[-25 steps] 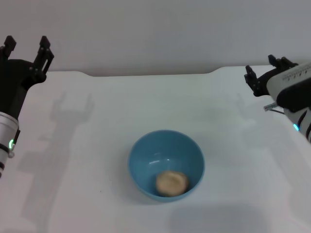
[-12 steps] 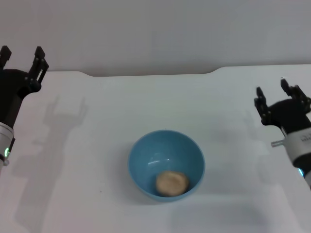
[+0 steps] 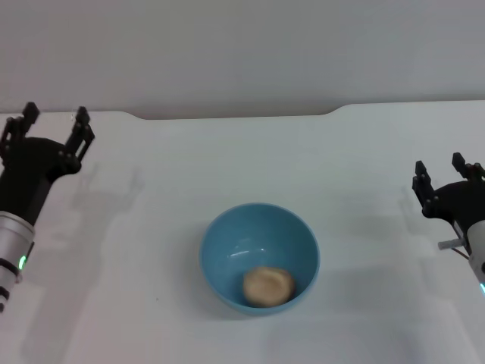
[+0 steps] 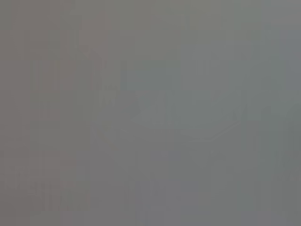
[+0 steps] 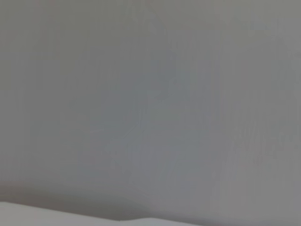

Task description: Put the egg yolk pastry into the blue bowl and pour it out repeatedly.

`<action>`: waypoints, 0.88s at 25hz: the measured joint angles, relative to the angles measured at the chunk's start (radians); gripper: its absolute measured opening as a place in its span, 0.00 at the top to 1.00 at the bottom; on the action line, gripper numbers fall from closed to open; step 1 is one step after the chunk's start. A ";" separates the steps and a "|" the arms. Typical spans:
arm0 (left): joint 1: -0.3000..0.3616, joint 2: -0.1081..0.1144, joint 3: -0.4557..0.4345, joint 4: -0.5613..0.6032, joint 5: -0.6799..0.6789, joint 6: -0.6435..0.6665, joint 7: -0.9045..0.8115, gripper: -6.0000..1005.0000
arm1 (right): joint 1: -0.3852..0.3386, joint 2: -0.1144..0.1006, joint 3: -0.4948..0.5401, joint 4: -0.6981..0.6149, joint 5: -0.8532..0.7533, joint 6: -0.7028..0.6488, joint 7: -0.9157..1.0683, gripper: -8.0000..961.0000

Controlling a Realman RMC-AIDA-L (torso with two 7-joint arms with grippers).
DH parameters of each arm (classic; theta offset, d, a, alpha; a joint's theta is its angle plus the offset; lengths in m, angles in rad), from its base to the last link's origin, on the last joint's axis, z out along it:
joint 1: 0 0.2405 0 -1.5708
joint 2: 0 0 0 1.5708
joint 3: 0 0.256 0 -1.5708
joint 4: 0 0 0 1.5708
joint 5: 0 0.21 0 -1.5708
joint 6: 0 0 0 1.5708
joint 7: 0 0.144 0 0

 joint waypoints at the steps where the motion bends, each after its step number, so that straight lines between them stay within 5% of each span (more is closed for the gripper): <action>1: 0.000 0.000 0.024 -0.006 0.000 0.000 -0.012 0.26 | 0.000 0.000 0.000 0.000 0.000 0.000 0.000 0.44; 22: -0.025 -0.001 0.073 -0.034 0.000 -0.019 -0.085 0.26 | 0.046 -0.007 -0.011 0.008 -0.001 -0.075 0.001 0.44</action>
